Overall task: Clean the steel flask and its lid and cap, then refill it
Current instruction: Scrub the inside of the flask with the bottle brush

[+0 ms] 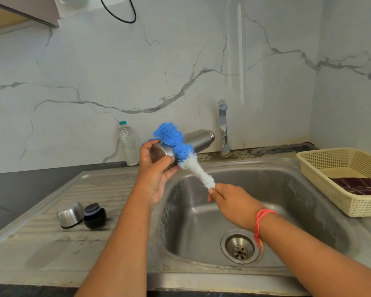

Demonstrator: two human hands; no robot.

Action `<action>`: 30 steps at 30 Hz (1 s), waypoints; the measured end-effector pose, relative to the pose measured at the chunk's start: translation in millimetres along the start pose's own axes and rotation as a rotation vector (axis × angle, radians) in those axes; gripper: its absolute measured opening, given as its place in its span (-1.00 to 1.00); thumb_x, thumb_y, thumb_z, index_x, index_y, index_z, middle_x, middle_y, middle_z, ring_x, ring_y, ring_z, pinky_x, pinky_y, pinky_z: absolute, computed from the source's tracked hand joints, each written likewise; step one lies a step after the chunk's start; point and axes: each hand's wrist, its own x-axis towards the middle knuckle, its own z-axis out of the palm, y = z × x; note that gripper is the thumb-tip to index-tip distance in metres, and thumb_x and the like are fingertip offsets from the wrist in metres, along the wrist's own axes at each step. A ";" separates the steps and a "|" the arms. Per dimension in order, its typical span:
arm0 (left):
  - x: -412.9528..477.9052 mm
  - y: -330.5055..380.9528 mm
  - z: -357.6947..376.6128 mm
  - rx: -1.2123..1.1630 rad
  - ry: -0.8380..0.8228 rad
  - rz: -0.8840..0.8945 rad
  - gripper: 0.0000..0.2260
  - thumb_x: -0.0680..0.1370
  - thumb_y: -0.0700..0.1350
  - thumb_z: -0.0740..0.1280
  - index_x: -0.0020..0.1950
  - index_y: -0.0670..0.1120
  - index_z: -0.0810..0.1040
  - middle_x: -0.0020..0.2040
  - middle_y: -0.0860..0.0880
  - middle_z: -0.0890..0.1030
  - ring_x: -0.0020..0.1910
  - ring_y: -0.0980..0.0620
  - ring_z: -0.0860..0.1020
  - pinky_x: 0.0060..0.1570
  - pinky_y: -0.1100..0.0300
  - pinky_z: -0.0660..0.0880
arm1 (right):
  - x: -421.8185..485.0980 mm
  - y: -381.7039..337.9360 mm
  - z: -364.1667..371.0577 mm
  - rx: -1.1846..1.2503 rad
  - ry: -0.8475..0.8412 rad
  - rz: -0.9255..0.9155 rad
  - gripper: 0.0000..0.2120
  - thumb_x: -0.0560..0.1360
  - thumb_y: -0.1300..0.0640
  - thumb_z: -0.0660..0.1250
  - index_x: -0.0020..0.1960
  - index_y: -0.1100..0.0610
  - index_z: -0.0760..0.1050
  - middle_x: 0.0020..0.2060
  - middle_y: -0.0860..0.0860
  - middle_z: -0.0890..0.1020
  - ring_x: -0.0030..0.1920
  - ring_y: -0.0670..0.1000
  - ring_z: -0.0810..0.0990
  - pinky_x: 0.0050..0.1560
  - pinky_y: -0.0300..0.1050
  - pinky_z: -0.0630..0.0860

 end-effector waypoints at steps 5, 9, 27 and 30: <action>4.5 0.0 -2.9 -0.173 -0.008 -0.020 -0.72 0.62 -0.28 0.31 0.29 -0.03 0.46 0.25 -0.09 0.60 0.32 -0.19 0.60 0.03 -0.10 0.64 | -2.6 -5.6 4.4 -0.059 0.013 -0.015 -0.68 0.71 -0.01 0.05 0.05 0.09 0.53 -0.34 -0.09 0.48 -0.33 -0.09 0.44 -0.34 -0.32 0.32; 6.2 1.8 -0.8 -0.212 0.096 -0.062 -0.54 0.68 0.10 0.29 0.50 -0.12 0.40 0.43 -0.11 0.56 0.35 -0.16 0.59 0.13 -0.19 0.62 | -3.4 -7.6 6.7 -0.086 0.004 -0.013 -0.67 0.71 -0.02 0.03 0.05 0.11 0.51 -0.32 -0.06 0.50 -0.31 -0.03 0.45 -0.31 -0.25 0.35; 3.5 3.1 1.1 -0.420 0.211 -0.127 -0.69 0.63 -0.06 0.33 0.34 -0.13 0.57 0.27 -0.18 0.67 0.24 -0.17 0.66 0.17 -0.12 0.63 | -5.1 -7.1 5.5 -0.174 -0.031 -0.012 -0.69 0.71 0.00 0.02 0.06 0.10 0.49 -0.19 0.05 0.59 -0.20 0.09 0.55 -0.09 -0.02 0.49; 6.4 11.7 -6.5 -0.496 0.290 -0.114 -0.69 0.62 -0.04 0.35 0.32 -0.13 0.55 0.22 -0.21 0.69 0.16 -0.17 0.69 0.10 -0.12 0.66 | -6.4 0.7 0.3 -0.219 -0.054 0.005 -0.70 0.71 0.00 0.02 0.06 0.08 0.49 -0.15 0.05 0.61 -0.21 0.07 0.54 -0.07 0.00 0.50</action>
